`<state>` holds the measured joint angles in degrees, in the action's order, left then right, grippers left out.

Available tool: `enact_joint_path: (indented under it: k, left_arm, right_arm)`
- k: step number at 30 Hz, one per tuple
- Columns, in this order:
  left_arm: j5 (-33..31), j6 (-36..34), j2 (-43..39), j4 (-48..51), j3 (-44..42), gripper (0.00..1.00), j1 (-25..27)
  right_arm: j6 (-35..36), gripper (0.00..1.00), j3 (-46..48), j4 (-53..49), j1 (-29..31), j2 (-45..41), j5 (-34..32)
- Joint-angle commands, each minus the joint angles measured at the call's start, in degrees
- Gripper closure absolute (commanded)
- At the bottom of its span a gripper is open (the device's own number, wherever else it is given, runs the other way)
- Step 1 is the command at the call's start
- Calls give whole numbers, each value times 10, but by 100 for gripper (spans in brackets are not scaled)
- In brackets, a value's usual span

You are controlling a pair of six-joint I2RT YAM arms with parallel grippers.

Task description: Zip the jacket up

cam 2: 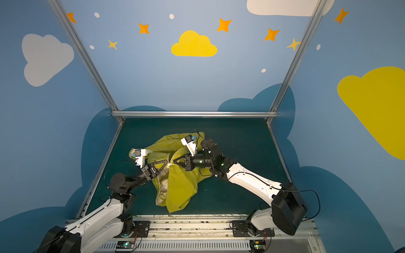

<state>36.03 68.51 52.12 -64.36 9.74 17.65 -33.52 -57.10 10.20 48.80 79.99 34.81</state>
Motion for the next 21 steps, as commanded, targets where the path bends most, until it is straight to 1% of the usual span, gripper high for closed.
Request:
enact_joint_path:
  k: [1, 21]
  left_arm:
    - [0, -13, -5, -20, 7, 97, 2]
    - [-7, -18, 0, -16, 5, 97, 2]
  right_arm:
    - [10, 100, -6, 5, 1, 7, 1]
    - [-3, 100, 10, 36, 2, 7, 20]
